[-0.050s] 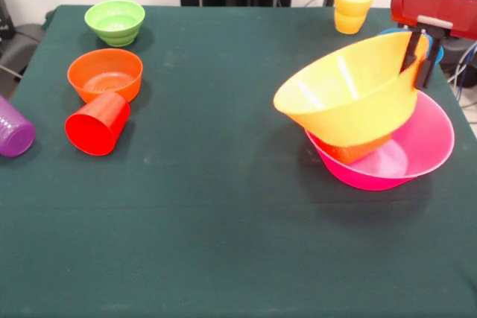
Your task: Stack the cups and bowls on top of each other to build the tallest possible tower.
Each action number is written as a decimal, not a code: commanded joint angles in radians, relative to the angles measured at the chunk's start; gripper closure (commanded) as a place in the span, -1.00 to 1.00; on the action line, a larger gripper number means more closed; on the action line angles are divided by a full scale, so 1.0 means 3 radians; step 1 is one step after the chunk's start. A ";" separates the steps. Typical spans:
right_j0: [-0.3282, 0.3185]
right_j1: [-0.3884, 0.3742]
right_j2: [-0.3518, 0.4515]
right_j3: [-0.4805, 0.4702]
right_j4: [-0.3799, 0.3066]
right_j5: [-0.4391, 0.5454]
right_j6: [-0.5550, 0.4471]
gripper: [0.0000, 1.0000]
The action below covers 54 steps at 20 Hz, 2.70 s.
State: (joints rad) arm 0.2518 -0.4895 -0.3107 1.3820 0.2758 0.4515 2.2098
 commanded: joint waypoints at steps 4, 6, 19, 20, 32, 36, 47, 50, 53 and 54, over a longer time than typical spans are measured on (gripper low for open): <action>0.0067 0.0129 0.0074 -0.0143 0.0036 0.0035 0.0583 -1.00; 0.0072 0.0147 0.0032 -0.0194 0.0011 -0.0018 0.0554 -1.00; 0.0020 0.0006 0.0132 -0.0096 0.0075 -0.0010 0.0517 -1.00; 0.0007 -0.0020 0.0159 -0.0093 0.0092 0.0000 0.0513 -1.00; 0.0010 -0.0270 0.0346 -0.0115 0.0337 0.0106 0.0499 -1.00; 0.0026 -0.0319 0.0286 -0.0154 0.0365 0.0268 0.0485 -1.00; -0.0204 -0.0503 0.0261 0.0046 0.0170 0.0597 0.0036 -1.00; -0.0391 -0.0573 0.0386 0.0163 0.0135 0.0567 -0.0181 -1.00; -0.0578 -0.0634 0.0502 0.0260 0.0096 0.0550 -0.0364 -1.00; -0.0626 -0.0654 0.0527 0.0282 0.0070 0.0547 -0.0403 -1.00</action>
State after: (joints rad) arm 0.1516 -0.6803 -0.2895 1.3560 0.3674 0.4990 2.2098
